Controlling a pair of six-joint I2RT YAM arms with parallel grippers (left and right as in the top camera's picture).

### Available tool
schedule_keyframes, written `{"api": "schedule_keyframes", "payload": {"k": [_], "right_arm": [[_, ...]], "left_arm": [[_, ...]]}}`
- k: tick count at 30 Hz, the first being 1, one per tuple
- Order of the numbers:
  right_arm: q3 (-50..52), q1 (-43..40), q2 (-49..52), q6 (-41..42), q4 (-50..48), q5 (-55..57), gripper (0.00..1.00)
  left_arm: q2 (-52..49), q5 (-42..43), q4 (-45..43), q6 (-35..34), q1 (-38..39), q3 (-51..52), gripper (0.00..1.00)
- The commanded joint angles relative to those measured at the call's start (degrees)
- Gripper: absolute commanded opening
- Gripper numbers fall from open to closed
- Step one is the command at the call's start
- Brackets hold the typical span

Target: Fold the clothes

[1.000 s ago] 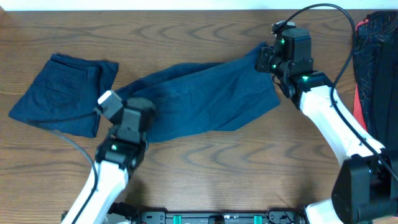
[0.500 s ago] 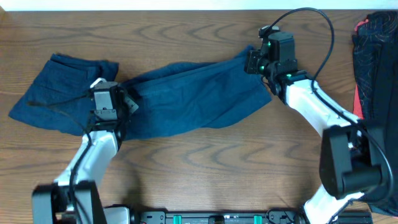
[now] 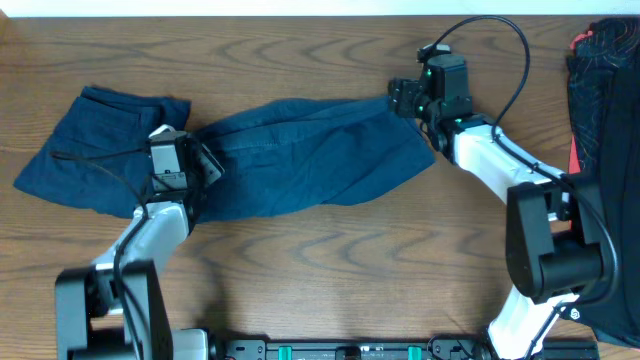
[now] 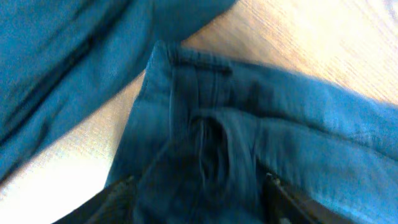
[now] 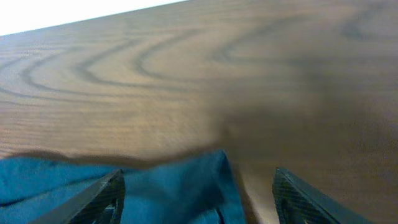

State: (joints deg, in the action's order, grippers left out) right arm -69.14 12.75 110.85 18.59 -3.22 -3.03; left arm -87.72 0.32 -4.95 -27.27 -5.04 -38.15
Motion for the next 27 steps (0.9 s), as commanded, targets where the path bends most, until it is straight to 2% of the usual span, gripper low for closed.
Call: {"api": "schedule_keyframes", "payload": {"k": [1, 3, 7, 11, 15, 24, 25, 27], "right_arm": [[-1.2, -3.3, -6.3, -0.2, 6.0, 0.8, 0.73], [-1.2, -4.4, -8.5, -0.2, 12.5, 0.8, 0.73], [-1.2, -5.5, -10.0, -0.3, 25.3, -2.3, 0.73], [-0.9, -5.0, -8.7, -0.7, 33.7, -5.5, 0.72], [-0.1, -3.5, -6.4, -0.9, 34.4, -8.4, 0.7], [0.0, -0.7, 0.8, -0.9, 33.9, -8.3, 0.72], [0.0, -0.7, 1.8, -0.9, 33.9, -8.4, 0.71], [0.0, -0.7, 3.8, -0.9, 33.9, -8.4, 0.61]], "left_arm": [[7.0, 1.4, 3.4, 3.5, -0.2, -3.2, 0.75], [10.3, 1.4, 5.5, 3.7, -0.2, -3.7, 0.79], [16.4, 3.0, 10.6, 3.0, 0.5, -3.7, 0.79], [17.7, 4.9, 17.8, 3.0, 2.9, -3.7, 0.79], [14.8, 4.9, 22.1, 3.0, 5.5, -3.7, 0.79], [5.6, 4.8, 21.8, 3.0, 8.0, -3.7, 0.79], [4.8, 4.9, 21.7, 3.0, 8.0, -3.7, 0.79], [3.4, 4.9, 21.6, 3.0, 8.0, -3.7, 0.8]]}}
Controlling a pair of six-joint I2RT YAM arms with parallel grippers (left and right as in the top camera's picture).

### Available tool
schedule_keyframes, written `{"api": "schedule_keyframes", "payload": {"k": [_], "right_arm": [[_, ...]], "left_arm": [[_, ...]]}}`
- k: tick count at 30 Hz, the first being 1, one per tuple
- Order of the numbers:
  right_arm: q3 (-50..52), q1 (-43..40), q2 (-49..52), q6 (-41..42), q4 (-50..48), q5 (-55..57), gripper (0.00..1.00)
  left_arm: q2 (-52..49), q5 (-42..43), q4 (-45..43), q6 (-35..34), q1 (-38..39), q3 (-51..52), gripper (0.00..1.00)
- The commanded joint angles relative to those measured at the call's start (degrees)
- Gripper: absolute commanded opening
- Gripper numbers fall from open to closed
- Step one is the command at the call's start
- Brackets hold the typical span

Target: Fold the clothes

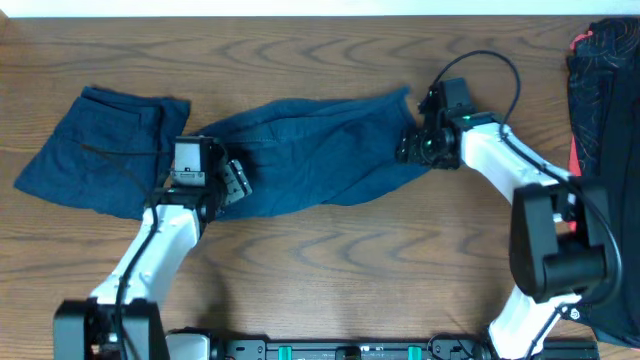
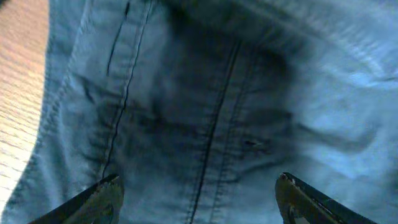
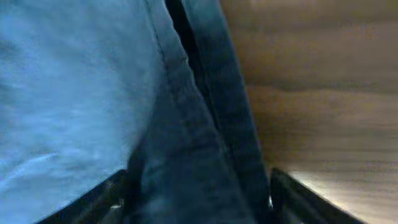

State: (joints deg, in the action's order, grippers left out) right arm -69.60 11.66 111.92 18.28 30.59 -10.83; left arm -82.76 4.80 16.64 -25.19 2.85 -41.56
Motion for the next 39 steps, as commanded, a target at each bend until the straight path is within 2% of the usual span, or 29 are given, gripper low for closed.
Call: {"api": "schedule_keyframes", "payload": {"k": [1, 2, 4, 8, 9, 10, 11, 14, 17, 23, 26, 29, 30, 34, 35, 39], "right_arm": [[0.5, 0.4, 3.5, -0.5, 0.1, -0.6, 0.49], [0.4, 0.4, 4.0, -0.5, 0.2, -0.6, 0.29], [0.4, 0.3, 4.2, -0.6, 1.4, -0.6, 0.02], [0.4, -0.7, 2.3, 1.3, 5.8, 2.7, 0.01], [0.4, -1.3, 1.5, 2.4, 7.7, 4.6, 0.01], [0.4, -1.9, 0.5, 3.9, 9.9, 7.1, 0.01], [0.4, -2.9, -1.1, 5.9, 13.5, 11.1, 0.01], [0.4, -5.2, -4.2, 8.0, 19.9, 17.9, 0.01], [0.4, -7.9, -7.1, 8.0, 26.2, 21.3, 0.01], [0.5, -11.4, -8.5, 7.8, 35.1, 22.8, 0.01], [0.5, -11.6, -8.5, 7.8, 34.9, 23.4, 0.01], [0.5, -11.6, -8.5, 7.8, 34.5, 23.5, 0.01], [0.5, -11.6, -8.5, 7.8, 34.3, 23.5, 0.01], [0.5, -11.6, -8.5, 7.8, 33.5, 23.2, 0.02], [0.5, -11.6, -8.5, 7.8, 33.5, 23.3, 0.02], [0.5, -11.6, -8.5, 7.8, 33.4, 23.3, 0.02]], "left_arm": [[-2.1, 0.4, 0.0, 1.0, 0.1, -0.2, 0.79], [-2.7, 0.4, 0.0, 1.0, 0.1, -0.2, 0.79], [-3.4, 0.3, 0.0, 1.0, 0.1, -0.2, 0.8], [-3.7, 0.4, 0.2, 1.0, 0.1, -0.2, 0.79], [-3.7, 0.4, 0.5, 1.0, 0.1, -0.2, 0.76], [-3.7, 0.6, 1.2, 1.0, 0.1, -0.2, 0.66], [-3.7, 1.7, 2.5, 1.0, 0.1, -0.2, 0.52], [-3.7, 5.9, 5.7, 1.0, 0.1, -0.2, 0.46], [-3.7, 11.8, 10.3, 1.0, 0.1, -0.2, 0.31], [-3.6, 14.3, 19.3, 1.2, 3.1, -0.2, 0.28], [-2.6, 14.3, 20.4, 2.1, 7.0, -0.2, 0.28], [1.0, 14.2, 17.7, 2.7, 11.1, -0.4, 0.28], [2.6, 13.7, 15.8, 3.1, 12.2, -0.4, 0.32], [8.9, 5.5, 8.9, 3.1, 15.1, -0.4, 0.6], [10.0, 3.8, 7.3, 3.2, 15.3, -0.4, 0.63], [10.1, -0.5, -0.8, 9.6, 15.4, -0.3, 0.63]]}}
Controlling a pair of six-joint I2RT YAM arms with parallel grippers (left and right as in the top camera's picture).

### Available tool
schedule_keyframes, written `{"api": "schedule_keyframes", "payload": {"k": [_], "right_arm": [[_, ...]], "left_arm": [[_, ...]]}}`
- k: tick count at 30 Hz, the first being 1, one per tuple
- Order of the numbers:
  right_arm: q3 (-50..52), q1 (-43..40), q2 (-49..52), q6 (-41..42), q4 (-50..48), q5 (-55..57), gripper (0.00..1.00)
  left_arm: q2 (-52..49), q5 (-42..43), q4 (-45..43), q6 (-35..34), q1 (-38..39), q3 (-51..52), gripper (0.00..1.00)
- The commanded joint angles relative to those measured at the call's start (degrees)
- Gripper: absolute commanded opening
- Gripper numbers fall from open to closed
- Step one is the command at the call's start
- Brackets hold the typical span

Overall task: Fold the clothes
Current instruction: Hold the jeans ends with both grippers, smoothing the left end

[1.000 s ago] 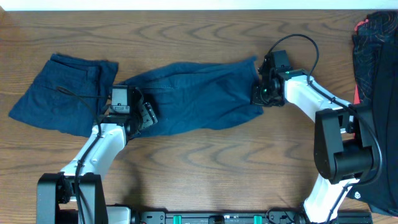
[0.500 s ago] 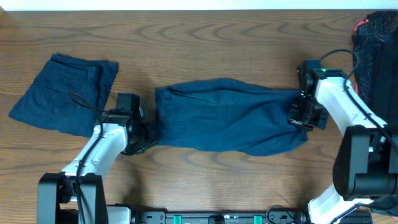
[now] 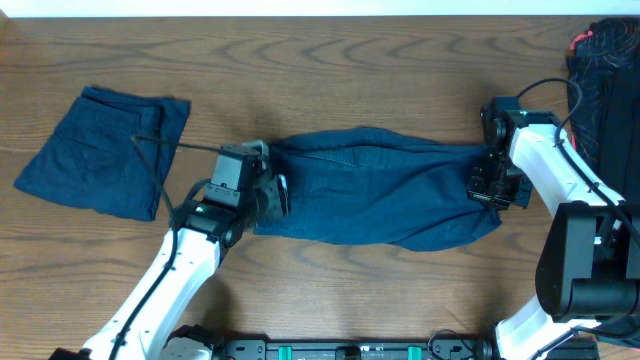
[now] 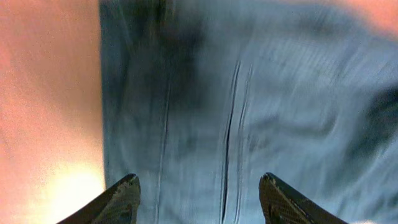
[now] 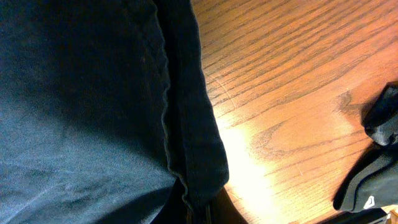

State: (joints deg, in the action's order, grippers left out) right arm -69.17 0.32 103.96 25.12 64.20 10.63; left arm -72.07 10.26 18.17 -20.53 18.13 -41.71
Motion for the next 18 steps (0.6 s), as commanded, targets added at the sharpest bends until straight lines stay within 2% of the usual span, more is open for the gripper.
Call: {"api": "schedule_keyframes", "payload": {"k": [1, 5, 11, 18], "right_arm": [[0.0, -0.3, -0.6, 1.0, -0.2, 1.8, 0.02], [0.0, -0.3, -0.6, 1.0, -0.2, 1.3, 0.02], [0.0, -0.3, -0.6, 1.0, -0.2, 1.4, 0.02], [0.0, -0.3, -0.6, 1.0, -0.2, 1.4, 0.02]], "left_arm": [[-1.3, -6.5, -4.0, 6.2, 0.1, -0.2, 0.63], [-6.6, -6.9, -10.0, 10.3, -0.1, -0.2, 0.63], [-15.5, -6.9, -18.8, 10.4, -0.9, -0.2, 0.63], [-18.8, -6.9, -26.9, 10.4, -1.1, -0.2, 0.63]]}}
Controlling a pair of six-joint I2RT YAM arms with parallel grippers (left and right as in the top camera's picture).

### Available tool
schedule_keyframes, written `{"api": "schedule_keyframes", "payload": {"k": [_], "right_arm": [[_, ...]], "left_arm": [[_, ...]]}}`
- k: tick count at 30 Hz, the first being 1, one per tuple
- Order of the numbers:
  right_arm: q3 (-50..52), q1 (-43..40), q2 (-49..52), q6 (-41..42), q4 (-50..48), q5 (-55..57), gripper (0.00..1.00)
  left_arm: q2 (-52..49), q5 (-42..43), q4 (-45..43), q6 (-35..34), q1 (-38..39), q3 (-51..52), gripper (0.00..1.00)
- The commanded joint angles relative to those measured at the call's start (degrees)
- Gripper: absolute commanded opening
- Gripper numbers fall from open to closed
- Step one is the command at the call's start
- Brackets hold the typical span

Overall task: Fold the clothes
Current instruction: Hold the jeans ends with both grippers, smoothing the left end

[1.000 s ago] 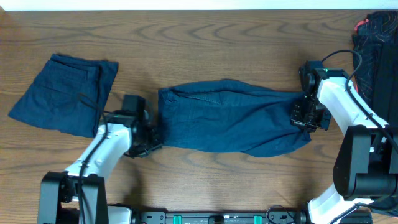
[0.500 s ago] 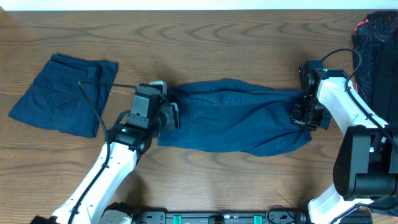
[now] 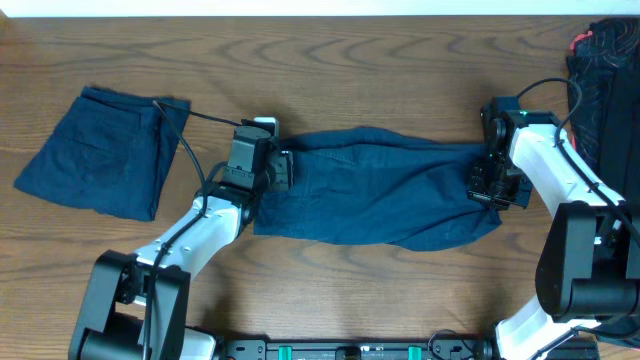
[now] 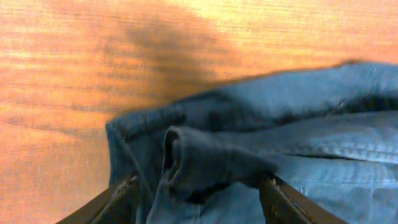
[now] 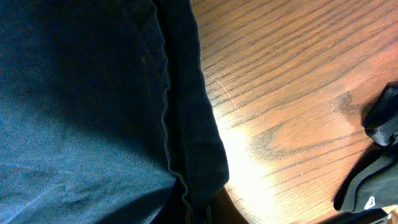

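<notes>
A blue denim garment (image 3: 380,190) lies spread lengthwise across the middle of the table. My left gripper (image 3: 283,168) sits at its far left corner, open. In the left wrist view a bunched fold of the denim (image 4: 205,158) lies between the left gripper's (image 4: 198,186) wide-set fingers (image 4: 124,196). My right gripper (image 3: 487,185) is at the garment's right end, shut on the doubled hem (image 5: 186,124). The pinch is at the bottom edge of the right wrist view, where the right gripper's (image 5: 202,214) own fingers are hidden by cloth.
A folded blue garment (image 3: 100,150) lies at the far left of the wooden table (image 3: 330,60). A dark heap of clothes with a red edge (image 3: 605,90) fills the right side, and a black corner of it (image 5: 379,118) shows near the right gripper.
My left gripper has moved from the garment's near left part to its far left corner, over a bunched fold. The garment and the right arm have not moved.
The denim first lay against the folded piece at left, with my left gripper on its left end and my right gripper open at its far right corner. Then the right jaws were round the right hem. Later the garment lay further right, with the right gripper shut on it.
</notes>
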State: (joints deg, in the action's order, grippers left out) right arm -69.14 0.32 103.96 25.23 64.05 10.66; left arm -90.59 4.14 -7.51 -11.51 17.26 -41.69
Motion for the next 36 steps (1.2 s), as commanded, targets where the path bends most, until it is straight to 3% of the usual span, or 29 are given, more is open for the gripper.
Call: {"api": "schedule_keyframes", "payload": {"k": [1, 6, 13, 17, 25, 33, 34, 35, 36], "right_arm": [[0.0, -0.3, -0.6, 0.9, 0.0, 1.3, 0.02], [0.0, -0.3, -0.6, 0.9, -0.4, 1.3, 0.02], [0.0, -0.3, -0.6, 0.9, -0.4, 1.3, 0.02], [0.0, -0.3, -0.6, 0.9, -0.4, 1.3, 0.02], [0.0, -0.3, -0.6, 0.9, -0.4, 1.3, 0.02], [0.0, -0.3, -0.6, 0.9, -1.0, 1.3, 0.03], [0.0, -0.3, -0.6, 0.9, -1.0, 1.3, 0.03], [0.0, -0.3, -0.6, 0.9, -1.0, 1.3, 0.03], [0.0, -0.3, -0.6, 0.9, -1.0, 1.3, 0.03]], "left_arm": [[-0.3, -0.8, -1.7, 1.4, -0.3, -0.2, 0.63], [-0.7, -0.7, -1.4, 1.4, -0.3, -0.2, 0.46], [-2.8, -0.7, -2.1, 1.4, -0.3, -0.2, 0.41], [-2.8, -0.8, -2.1, 1.4, -0.3, -0.2, 0.06], [-0.3, -0.7, -2.5, 1.2, -5.4, -0.2, 0.06], [1.5, 4.8, -1.9, 1.1, -7.0, -0.2, 0.06], [1.5, 6.6, -1.9, 1.1, -7.0, -0.2, 0.15], [1.5, 8.2, -1.9, 1.2, -7.0, -0.2, 0.52], [1.5, 10.0, -1.8, 1.2, -7.0, -0.2, 0.69]]}}
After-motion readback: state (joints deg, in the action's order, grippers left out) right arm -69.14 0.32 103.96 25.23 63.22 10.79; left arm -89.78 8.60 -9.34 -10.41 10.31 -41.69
